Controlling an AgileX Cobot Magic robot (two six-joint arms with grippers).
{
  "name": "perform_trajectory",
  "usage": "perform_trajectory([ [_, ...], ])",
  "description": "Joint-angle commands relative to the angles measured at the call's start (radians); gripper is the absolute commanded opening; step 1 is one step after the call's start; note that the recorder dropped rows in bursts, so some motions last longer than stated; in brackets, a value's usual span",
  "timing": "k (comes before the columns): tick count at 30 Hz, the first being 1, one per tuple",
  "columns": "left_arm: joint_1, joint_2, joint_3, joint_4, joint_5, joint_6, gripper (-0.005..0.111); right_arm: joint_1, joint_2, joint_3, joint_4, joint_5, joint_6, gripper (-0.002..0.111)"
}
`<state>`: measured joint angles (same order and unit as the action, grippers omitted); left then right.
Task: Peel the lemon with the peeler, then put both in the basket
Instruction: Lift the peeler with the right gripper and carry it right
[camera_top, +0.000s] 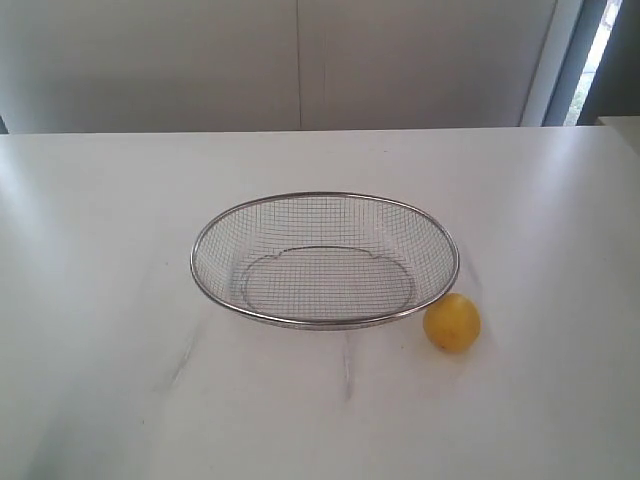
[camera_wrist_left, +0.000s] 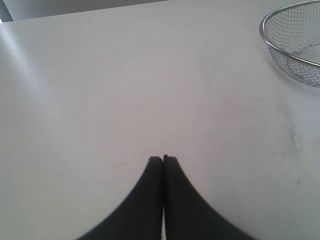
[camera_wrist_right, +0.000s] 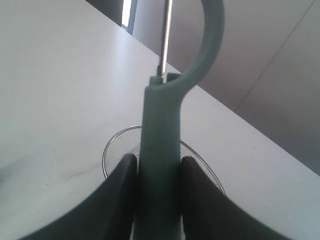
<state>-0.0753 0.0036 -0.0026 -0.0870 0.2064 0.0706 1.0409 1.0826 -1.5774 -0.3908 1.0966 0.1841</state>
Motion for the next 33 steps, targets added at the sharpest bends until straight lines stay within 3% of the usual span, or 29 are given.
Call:
perform_trajectory([
  [1, -0.007, -0.004, 0.003, -0.009, 0.006, 0.005, 0.0, -0.006, -0.034, 0.038, -0.045, 0.007, 0.044, 0.0],
  [17, -0.007, -0.004, 0.003, -0.009, 0.006, 0.005, 0.0, -0.006, -0.085, 0.329, -0.093, 0.012, 0.185, 0.0],
  [26, -0.007, -0.004, 0.003, -0.009, 0.006, 0.005, 0.0, -0.006, -0.239, 0.575, -0.3, -0.019, 0.436, 0.0],
  [33, -0.007, -0.004, 0.003, -0.009, 0.006, 0.005, 0.0, -0.006, -0.374, 0.761, -0.309, -0.017, 0.528, 0.0],
])
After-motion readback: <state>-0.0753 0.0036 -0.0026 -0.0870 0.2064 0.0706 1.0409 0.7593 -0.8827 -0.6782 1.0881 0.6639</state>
